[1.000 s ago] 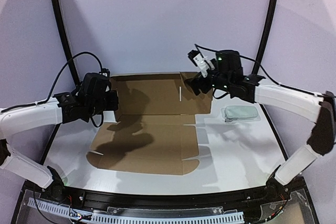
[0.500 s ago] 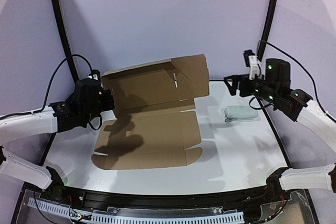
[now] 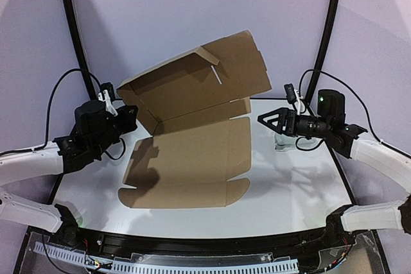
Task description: Fold the paper box
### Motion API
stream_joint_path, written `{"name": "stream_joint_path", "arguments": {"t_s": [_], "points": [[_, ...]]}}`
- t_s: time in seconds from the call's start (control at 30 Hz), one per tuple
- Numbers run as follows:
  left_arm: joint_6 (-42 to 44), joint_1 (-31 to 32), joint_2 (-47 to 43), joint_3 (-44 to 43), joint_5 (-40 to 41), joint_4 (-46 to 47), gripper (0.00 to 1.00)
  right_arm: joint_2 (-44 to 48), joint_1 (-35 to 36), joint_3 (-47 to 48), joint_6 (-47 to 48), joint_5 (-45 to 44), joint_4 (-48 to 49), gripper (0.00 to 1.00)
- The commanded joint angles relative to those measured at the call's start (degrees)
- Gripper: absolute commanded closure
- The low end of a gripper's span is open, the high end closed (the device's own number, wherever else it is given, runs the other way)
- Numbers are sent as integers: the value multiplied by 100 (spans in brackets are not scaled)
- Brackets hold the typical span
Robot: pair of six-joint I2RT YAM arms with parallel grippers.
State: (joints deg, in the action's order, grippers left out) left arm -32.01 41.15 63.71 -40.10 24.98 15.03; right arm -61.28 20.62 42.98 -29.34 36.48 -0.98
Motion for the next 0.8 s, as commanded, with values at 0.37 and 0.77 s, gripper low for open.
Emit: {"name": "stream_joint_path", "arguments": {"t_s": [0.37, 0.77], "points": [[-233, -10, -112, 191, -430, 679, 99, -728, -30, 124, -702, 1371, 1867, 2], [-106, -10, 109, 118, -347, 656, 99, -1149, -23, 217, -1362, 2018, 2852, 2]]}}
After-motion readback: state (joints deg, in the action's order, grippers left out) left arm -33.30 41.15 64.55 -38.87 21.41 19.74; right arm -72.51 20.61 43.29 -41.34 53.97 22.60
